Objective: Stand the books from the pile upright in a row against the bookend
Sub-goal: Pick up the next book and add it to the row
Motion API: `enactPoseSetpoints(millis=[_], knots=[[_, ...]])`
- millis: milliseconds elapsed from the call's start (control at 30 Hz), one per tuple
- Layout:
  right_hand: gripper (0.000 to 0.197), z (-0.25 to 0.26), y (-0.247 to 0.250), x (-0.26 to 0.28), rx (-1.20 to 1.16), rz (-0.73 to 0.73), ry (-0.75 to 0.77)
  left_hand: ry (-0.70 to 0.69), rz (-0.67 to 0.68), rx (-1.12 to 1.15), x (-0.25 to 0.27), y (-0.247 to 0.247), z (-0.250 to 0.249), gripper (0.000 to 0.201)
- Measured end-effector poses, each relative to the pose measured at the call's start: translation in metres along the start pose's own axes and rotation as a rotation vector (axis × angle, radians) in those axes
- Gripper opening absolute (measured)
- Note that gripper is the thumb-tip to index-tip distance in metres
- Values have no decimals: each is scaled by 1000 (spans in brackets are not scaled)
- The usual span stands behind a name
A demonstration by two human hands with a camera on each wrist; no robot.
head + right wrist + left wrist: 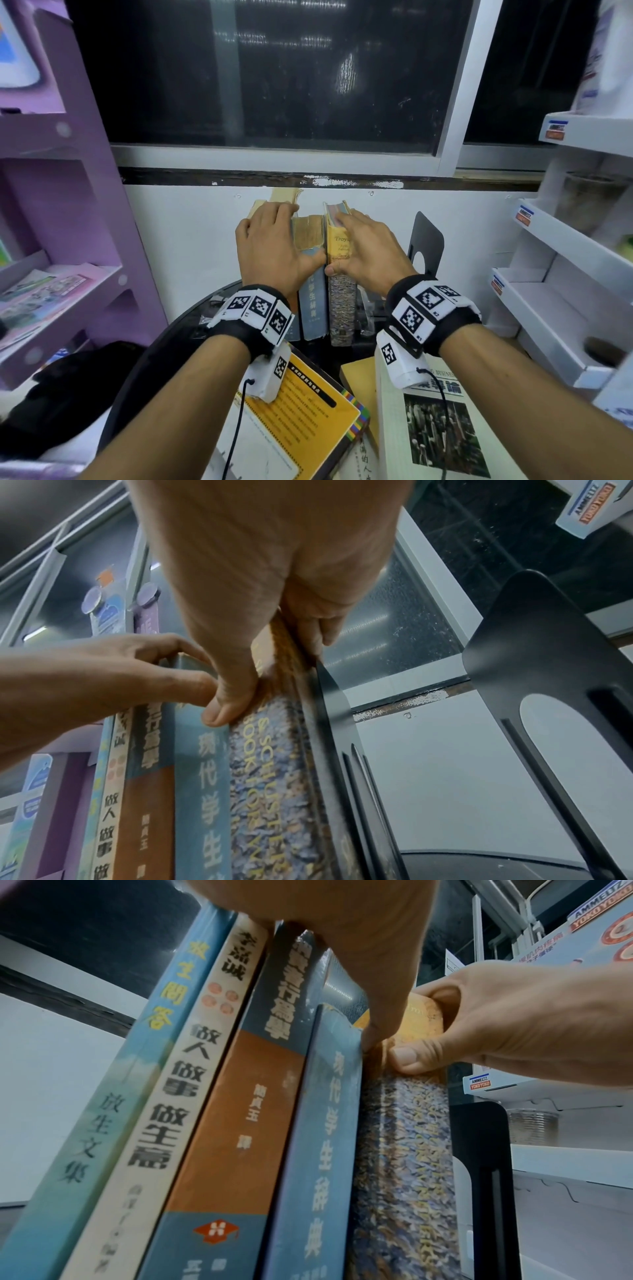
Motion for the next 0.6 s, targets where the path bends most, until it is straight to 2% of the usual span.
enactPoseSetpoints(millis=[200, 400, 600], knots=[[90, 0, 1, -1, -13, 0, 14, -16, -1, 0, 0, 0, 1, 72], [84, 3, 7, -2, -13, -35, 28, -37, 5, 5, 0, 2, 2, 73], [90, -2, 9, -7, -32, -71, 8, -45, 28, 8, 0, 3, 2, 75]])
Point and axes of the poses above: each hand's wrist, its own x-axis away from the middle knuckle, its own y-axis out of the back of the hand, z = x × y, the point moved 5 cm from there along -x, towards the middle knuckle, and after that the axes turned 1 degree about y, right-handed, at the moved point
